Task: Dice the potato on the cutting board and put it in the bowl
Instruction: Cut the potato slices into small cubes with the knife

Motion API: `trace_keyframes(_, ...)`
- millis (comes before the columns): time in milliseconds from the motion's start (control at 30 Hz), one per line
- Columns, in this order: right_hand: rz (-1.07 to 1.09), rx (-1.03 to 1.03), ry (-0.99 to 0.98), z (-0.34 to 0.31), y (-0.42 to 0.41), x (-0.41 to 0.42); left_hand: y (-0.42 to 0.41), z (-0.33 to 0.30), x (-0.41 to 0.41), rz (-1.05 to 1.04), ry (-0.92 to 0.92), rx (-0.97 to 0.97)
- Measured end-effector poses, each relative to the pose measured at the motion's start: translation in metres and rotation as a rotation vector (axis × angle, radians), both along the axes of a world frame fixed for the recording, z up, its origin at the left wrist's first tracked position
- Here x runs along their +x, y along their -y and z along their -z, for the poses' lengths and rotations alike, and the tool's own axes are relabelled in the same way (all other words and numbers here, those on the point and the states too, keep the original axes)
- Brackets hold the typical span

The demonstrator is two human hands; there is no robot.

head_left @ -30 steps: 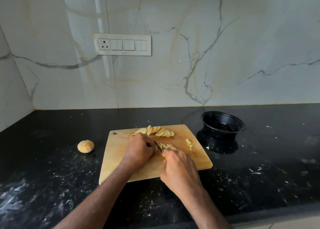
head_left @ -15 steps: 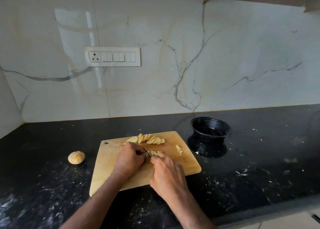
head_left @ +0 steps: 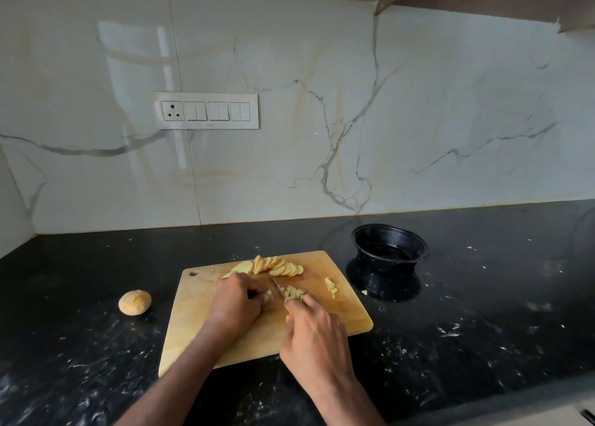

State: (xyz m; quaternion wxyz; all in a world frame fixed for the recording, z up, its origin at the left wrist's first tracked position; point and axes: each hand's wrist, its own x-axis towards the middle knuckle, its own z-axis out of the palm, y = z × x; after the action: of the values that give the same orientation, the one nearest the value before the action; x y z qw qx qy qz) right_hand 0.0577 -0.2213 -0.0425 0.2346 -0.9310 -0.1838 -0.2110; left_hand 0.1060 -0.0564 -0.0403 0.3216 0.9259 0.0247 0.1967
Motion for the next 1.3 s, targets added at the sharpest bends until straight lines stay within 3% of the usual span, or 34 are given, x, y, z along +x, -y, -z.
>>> trace_keyframes(1300,-0.04,0.054,0.01,-0.0004,-0.0023,-0.0001,0.0026,-0.0045,-0.0048,-0.059,-0.011,-0.079)
